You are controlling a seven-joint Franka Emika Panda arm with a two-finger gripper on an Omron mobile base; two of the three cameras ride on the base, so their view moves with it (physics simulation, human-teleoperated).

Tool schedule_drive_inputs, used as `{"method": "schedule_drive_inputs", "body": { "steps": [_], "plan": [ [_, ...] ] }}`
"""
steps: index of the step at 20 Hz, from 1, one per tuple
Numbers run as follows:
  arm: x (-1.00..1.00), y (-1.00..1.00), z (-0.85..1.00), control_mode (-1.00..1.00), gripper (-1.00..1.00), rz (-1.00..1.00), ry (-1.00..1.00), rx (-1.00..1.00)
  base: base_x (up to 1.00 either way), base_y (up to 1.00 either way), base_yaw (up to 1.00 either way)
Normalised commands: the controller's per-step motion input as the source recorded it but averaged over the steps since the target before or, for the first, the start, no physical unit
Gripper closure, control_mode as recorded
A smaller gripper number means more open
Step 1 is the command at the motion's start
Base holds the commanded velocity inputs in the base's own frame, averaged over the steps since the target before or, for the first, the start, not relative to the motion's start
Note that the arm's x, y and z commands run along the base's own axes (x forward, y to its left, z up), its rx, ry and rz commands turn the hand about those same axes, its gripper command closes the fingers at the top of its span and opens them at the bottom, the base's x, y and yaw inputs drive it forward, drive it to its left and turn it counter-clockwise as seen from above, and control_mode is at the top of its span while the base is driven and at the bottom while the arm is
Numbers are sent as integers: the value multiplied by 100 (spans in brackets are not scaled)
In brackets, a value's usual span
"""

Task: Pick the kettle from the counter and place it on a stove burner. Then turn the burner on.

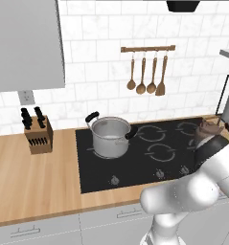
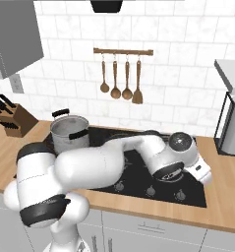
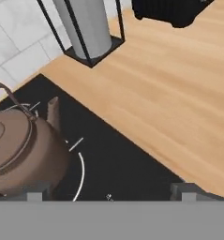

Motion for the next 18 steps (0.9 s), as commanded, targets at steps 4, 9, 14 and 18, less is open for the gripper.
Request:
{"method": "schedule_drive_inputs", "body": {
  "steps": [4, 9, 14, 18],
  "plan": [
    [-10, 1, -75, -100, -100, 67, 47, -13, 0, 0, 0],
    [23, 24, -44, -100, -100, 45, 65, -10, 0, 0, 0],
    [0, 0, -2, -100, -100, 4, 4, 6, 0, 0, 0],
    [0, 0, -51, -100, -100, 2, 0, 4, 0, 0, 0]
  ]
}}
